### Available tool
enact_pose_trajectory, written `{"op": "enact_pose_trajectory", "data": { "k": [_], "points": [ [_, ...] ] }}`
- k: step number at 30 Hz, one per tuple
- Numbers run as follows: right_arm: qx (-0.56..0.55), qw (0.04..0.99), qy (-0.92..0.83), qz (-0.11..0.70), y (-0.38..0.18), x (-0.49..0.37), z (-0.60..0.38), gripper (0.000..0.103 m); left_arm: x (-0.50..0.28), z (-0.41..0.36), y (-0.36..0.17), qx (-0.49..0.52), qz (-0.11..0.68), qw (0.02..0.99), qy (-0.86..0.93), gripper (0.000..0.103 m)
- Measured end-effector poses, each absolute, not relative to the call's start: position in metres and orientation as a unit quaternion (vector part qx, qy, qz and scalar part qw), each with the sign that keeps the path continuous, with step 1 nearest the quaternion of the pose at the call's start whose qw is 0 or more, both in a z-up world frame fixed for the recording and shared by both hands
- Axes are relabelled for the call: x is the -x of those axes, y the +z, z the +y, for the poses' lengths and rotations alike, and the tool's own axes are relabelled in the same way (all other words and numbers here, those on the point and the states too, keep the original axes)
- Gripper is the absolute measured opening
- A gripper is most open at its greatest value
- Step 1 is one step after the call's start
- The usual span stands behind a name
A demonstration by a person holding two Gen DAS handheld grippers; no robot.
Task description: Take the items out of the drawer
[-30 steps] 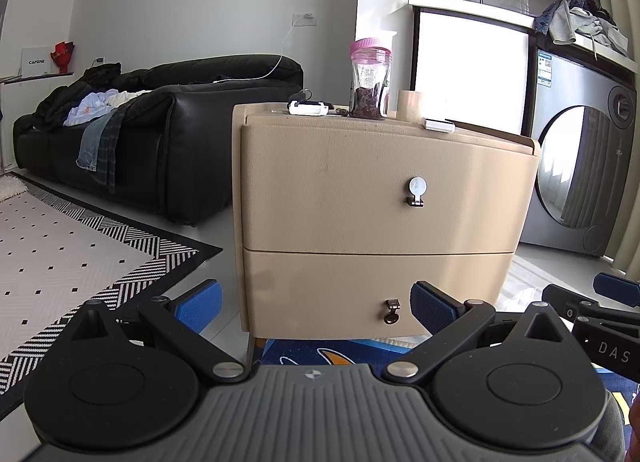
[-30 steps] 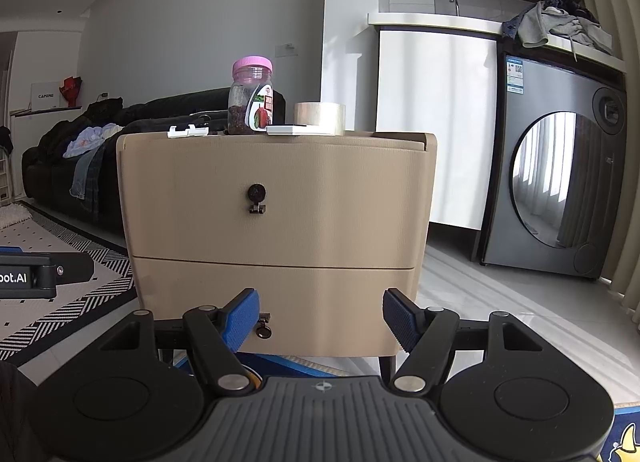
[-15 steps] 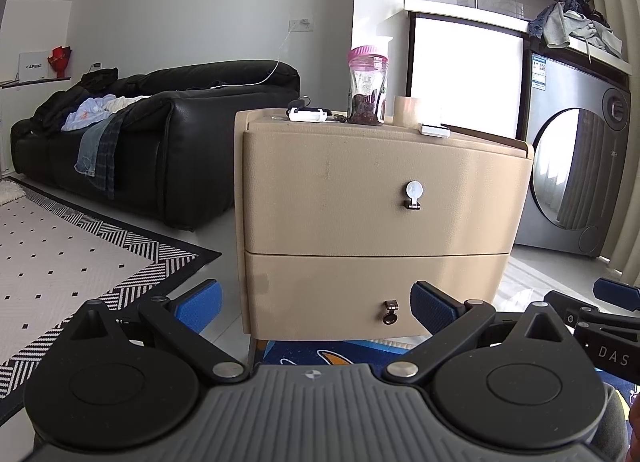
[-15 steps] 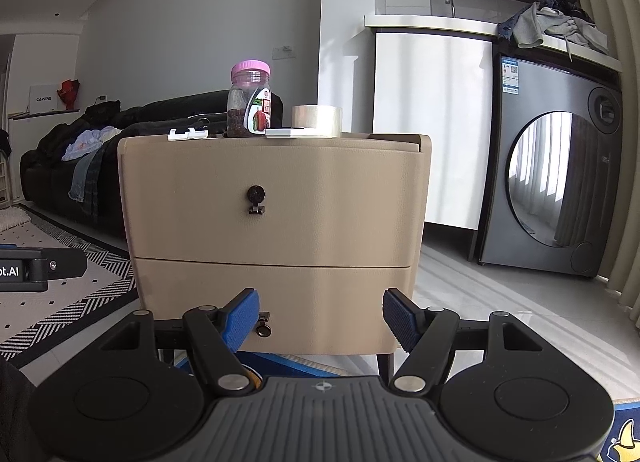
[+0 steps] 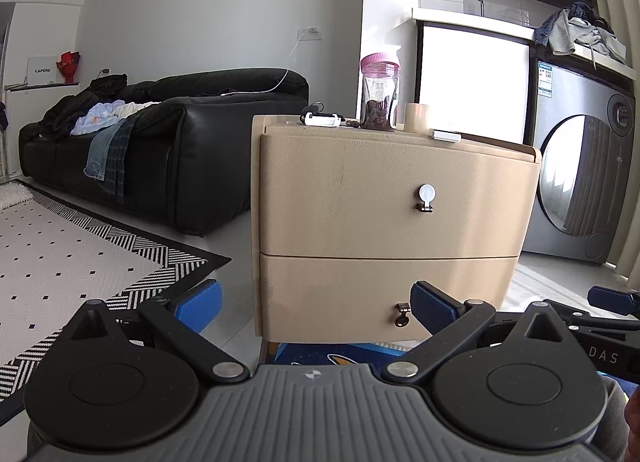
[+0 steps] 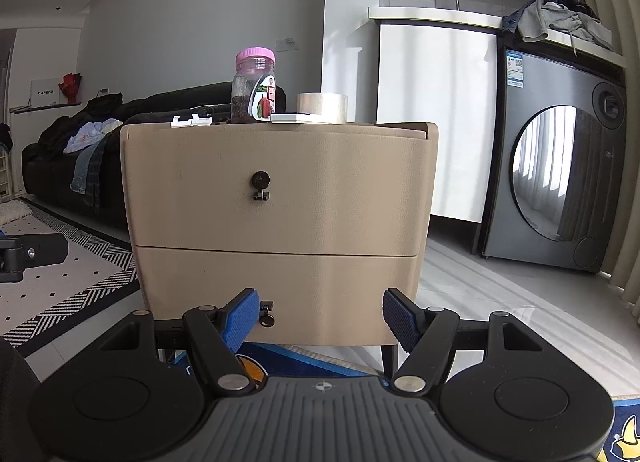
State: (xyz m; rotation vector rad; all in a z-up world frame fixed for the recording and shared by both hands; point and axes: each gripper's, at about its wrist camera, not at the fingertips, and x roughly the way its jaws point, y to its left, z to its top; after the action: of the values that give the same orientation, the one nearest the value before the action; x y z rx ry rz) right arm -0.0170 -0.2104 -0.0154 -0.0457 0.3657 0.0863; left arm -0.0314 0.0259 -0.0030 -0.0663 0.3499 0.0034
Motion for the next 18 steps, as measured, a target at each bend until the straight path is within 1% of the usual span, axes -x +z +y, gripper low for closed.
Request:
{"op": "enact_pose_trajectory", "data": {
  "k": [5, 11, 14, 17, 18],
  "points": [
    [0.039, 0.982, 0.058, 0.174, -0.015, 0.015, -0.206, 0.072, 0.038, 0.037, -0.005, 0.04, 0.163, 0.986, 0.013, 0.103],
    [0.019, 0.983, 0.063, 0.171, -0.016, 0.015, -0.206, 0.073, 0.054, 0.061, -0.001, 0.047, 0.148, 0.987, 0.041, 0.103],
    [0.024, 0.983, 0.07, 0.168, -0.012, 0.019, -0.2, 0.073, 0.076, 0.08, 0.016, 0.056, 0.085, 0.993, 0.056, 0.103],
    [0.027, 0.984, 0.073, 0.159, -0.003, 0.026, -0.197, 0.074, 0.094, 0.103, 0.049, 0.038, 0.016, 0.996, 0.073, 0.103],
    [0.027, 0.985, 0.068, 0.159, 0.002, 0.028, -0.198, 0.074, 0.096, 0.11, 0.062, 0.026, 0.008, 0.996, 0.086, 0.103]
  ]
}}
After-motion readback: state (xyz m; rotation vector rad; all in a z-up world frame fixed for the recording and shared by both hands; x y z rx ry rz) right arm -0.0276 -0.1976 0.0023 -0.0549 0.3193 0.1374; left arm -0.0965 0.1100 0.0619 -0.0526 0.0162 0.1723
